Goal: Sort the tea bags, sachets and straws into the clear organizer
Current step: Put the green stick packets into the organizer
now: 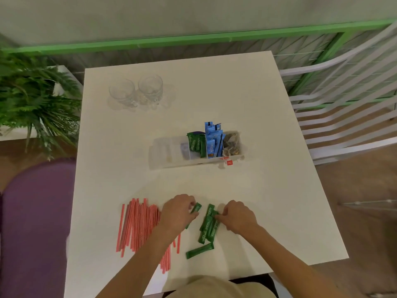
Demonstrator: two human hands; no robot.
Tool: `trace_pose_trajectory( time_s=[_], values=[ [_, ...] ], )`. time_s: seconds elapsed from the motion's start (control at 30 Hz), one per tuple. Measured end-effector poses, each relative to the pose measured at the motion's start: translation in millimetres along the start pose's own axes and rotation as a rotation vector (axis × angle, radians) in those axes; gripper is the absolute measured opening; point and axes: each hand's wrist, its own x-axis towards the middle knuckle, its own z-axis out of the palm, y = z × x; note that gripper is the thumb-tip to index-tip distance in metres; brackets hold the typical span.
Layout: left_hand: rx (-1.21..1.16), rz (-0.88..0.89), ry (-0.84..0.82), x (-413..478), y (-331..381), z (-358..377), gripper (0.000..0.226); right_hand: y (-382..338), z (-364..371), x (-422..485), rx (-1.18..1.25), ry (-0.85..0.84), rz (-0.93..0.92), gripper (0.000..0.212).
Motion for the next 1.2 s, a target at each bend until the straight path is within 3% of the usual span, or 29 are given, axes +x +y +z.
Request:
trace_pose_trajectory(
  time_s=[0.2,0.57,0.93,1.2],
  values=[
    [0.012,-0.033,0.024,-4,4,11,0.023,1,6,1,0.105,0.019,0.013,0.021],
    [-0.328,-0.176,0.056,-9,9,18,0.01,-7,14,-6,-0.133,0.157,-0.105,0.016],
    [-0.578,-0.13,0.172,-2,10,-1,0.021,-5,-15,6,0.217,0.159,-0.115,0.013],
    [-0.715,-0.068,0.27,9,18,-33,0.008,-33,-63,10,0.385,0.165,-0.262,0.011]
  ],
)
